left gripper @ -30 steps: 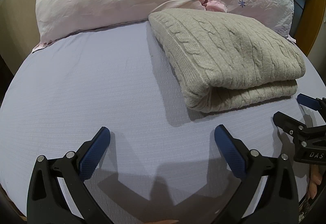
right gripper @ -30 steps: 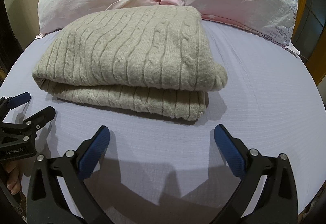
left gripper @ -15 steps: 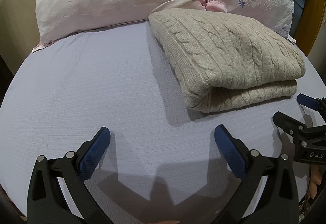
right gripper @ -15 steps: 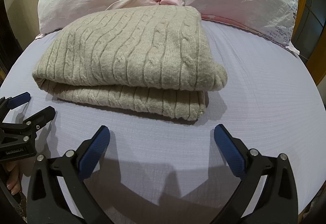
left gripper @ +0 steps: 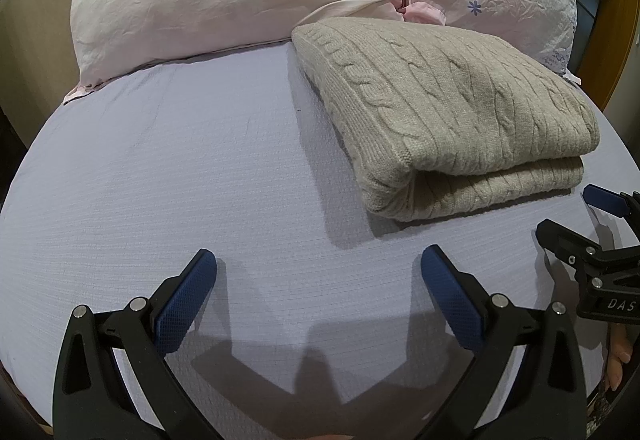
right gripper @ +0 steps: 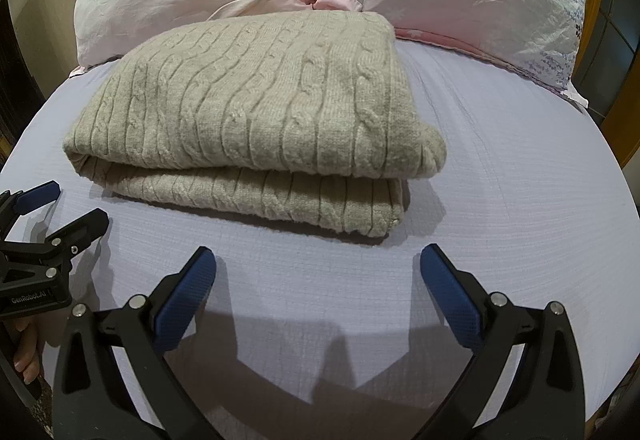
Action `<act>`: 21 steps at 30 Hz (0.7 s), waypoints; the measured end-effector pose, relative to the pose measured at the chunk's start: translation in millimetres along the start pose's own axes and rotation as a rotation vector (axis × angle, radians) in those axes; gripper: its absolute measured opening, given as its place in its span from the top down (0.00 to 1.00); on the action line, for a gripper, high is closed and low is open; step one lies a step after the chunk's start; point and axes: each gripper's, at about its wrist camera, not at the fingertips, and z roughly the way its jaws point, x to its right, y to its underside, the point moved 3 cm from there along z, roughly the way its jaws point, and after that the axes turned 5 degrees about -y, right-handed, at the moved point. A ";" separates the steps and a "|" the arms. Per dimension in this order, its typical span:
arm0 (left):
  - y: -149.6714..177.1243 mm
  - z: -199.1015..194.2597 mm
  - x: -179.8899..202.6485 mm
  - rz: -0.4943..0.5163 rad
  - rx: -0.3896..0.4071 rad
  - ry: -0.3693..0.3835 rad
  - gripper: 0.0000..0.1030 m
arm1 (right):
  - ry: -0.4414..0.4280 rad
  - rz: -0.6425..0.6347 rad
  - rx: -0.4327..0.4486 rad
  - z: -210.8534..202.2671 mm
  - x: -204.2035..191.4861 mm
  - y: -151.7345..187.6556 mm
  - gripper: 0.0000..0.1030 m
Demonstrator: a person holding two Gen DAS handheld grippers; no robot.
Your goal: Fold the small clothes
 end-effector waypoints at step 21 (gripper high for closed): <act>0.3 0.1 0.1 -0.001 0.002 -0.001 0.01 | 0.000 0.000 0.000 -0.8 -0.3 0.0 0.02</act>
